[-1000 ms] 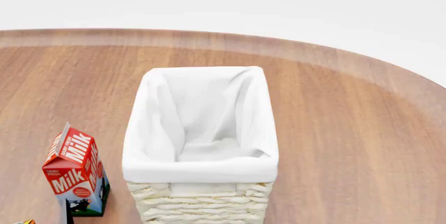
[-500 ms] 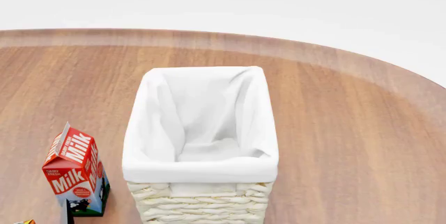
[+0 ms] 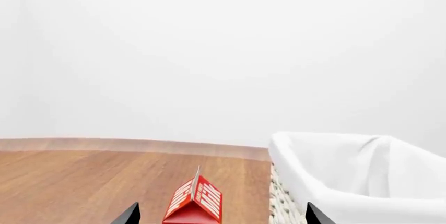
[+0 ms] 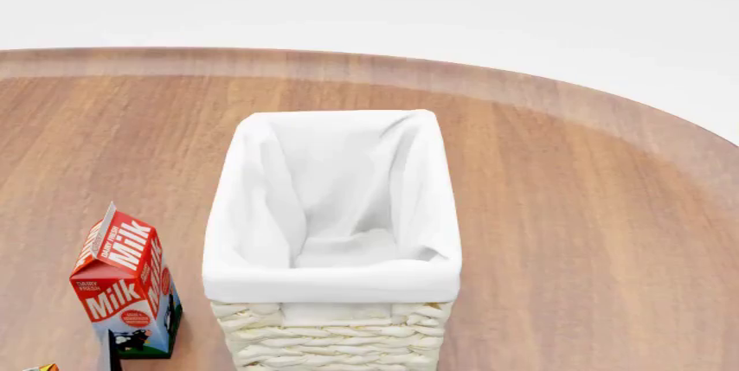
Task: Pick up the alphabet soup, and put it in the basket.
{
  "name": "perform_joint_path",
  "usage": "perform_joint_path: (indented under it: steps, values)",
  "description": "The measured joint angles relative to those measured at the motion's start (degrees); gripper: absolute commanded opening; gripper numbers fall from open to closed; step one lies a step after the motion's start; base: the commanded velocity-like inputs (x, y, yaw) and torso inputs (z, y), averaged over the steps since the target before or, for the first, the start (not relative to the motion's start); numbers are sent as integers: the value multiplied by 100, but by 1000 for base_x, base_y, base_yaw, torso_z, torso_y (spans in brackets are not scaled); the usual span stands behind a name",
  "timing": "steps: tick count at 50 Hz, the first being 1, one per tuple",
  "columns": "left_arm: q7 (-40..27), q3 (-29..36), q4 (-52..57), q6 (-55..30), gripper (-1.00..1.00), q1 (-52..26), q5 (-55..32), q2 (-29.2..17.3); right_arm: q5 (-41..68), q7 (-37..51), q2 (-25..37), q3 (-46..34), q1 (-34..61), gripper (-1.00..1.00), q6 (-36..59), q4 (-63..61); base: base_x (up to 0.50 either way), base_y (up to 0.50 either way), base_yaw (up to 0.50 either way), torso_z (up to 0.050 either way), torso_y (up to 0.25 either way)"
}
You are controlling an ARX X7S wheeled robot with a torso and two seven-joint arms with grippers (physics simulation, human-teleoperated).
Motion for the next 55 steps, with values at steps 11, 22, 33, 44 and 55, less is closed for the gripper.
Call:
perform_joint_path:
  steps: [11, 22, 33, 44, 55]
  values:
    - [-18, 3, 14, 15, 100, 6, -8, -15, -111, 30, -54, -50, 57, 100, 72, 94, 0, 0, 0, 0, 0]
    - [-32, 12, 21, 25, 100, 7, -14, -28, -168, 53, -99, -80, 113, 100, 139, 184, 0, 0, 0, 0, 0]
    - [-52, 26, 44, 24, 100, 14, -12, -42, -224, 110, -132, -88, 152, 100, 209, 243, 0, 0, 0, 0, 0]
    - [-67, 37, 59, 29, 100, 20, -18, -56, -282, 159, -178, -101, 205, 100, 288, 330, 0, 0, 0, 0, 0]
    - [-78, 49, 58, 47, 100, 26, -21, -65, -349, 166, -239, -154, 266, 100, 334, 450, 0, 0, 0, 0, 0]
